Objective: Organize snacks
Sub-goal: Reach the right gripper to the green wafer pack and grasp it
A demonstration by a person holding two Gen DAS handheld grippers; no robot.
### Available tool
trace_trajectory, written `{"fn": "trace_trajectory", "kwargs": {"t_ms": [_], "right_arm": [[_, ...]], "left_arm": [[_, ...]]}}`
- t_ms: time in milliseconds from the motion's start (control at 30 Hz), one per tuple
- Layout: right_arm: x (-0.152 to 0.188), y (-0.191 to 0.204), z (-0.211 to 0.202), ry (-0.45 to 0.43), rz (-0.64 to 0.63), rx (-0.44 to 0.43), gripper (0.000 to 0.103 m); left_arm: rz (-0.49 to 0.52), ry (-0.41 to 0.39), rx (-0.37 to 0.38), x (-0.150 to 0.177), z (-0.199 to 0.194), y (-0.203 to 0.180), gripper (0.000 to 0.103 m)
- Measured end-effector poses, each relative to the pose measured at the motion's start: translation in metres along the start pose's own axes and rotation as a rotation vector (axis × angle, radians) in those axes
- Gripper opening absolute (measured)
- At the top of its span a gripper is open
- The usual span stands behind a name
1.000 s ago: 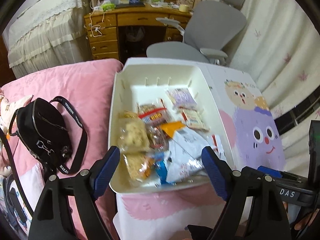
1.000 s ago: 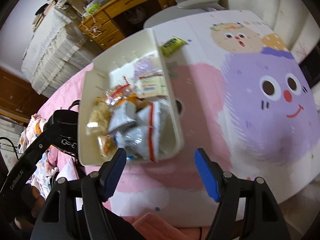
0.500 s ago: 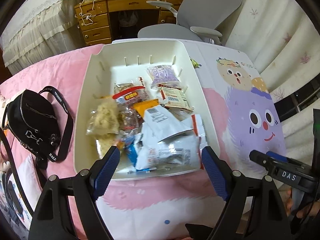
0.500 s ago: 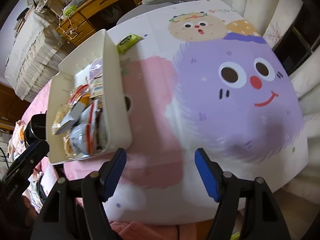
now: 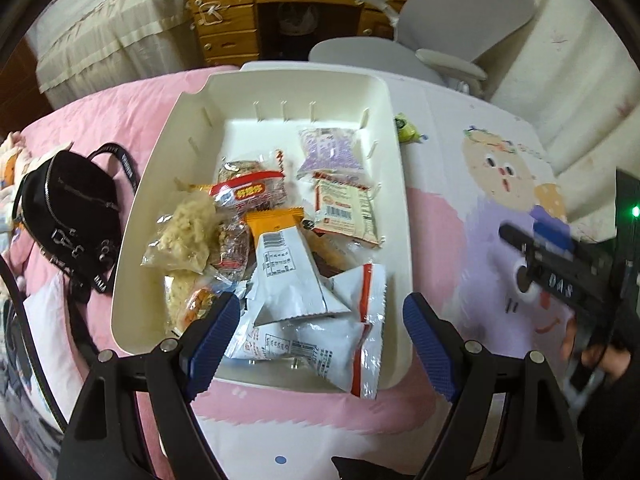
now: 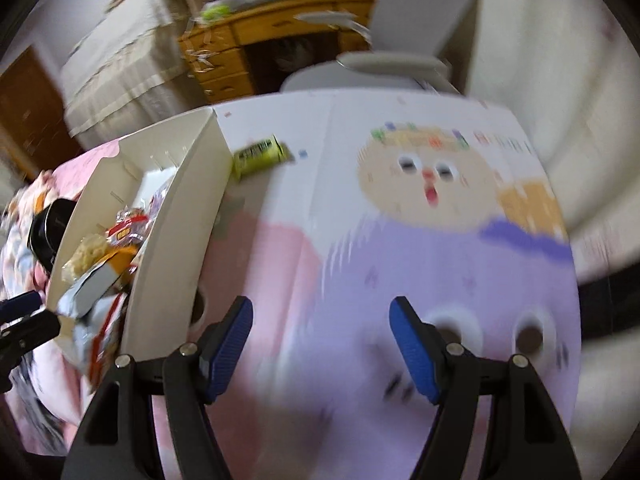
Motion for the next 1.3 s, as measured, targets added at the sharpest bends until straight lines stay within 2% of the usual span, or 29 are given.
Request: {"fn": "trace_trajectory", "kwargs": {"t_ms": [300,533,733,1000,1300], "right_arm": [[-0.054,0.009,0.062,-0.049,-0.297,-0.044,0.071],[-0.082,0.027,0.107,-0.082,-0.411,-0.050,0.072],[-0.095,0.034,0.131,-0.084,-0.451,-0.097,0.076],[-0.103,0.034,0.154,-0.077,-0.495,-0.097,0.076],[-0.109,0.028,0.169,-0.028,-0.473,-0.154,0.076]], "left_arm": [[-0.024,0.072,-0.090,-0.006,0.015,0.004,0.083],[-0.029,0.093,-0.152,-0.010,0.020,0.018,0.083],[-0.047,0.094,-0.164,-0.012,0.021,0.029,0.083],[-0.084,0.080,-0.144,-0.014,0.020,0.038,0.083],[-0.139,0.099,-0.150,-0.009,0.021,0.049,0.083]]}}
Point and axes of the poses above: each gripper's, at about its wrist camera, not at the fingertips, and z roughly the way its jaws point, y to its left, x to its underside, the point moved 4 cm from there along z, roughly the way its jaws point, and after that the axes turned 15 degrees about -x, right-handed, at the moved point
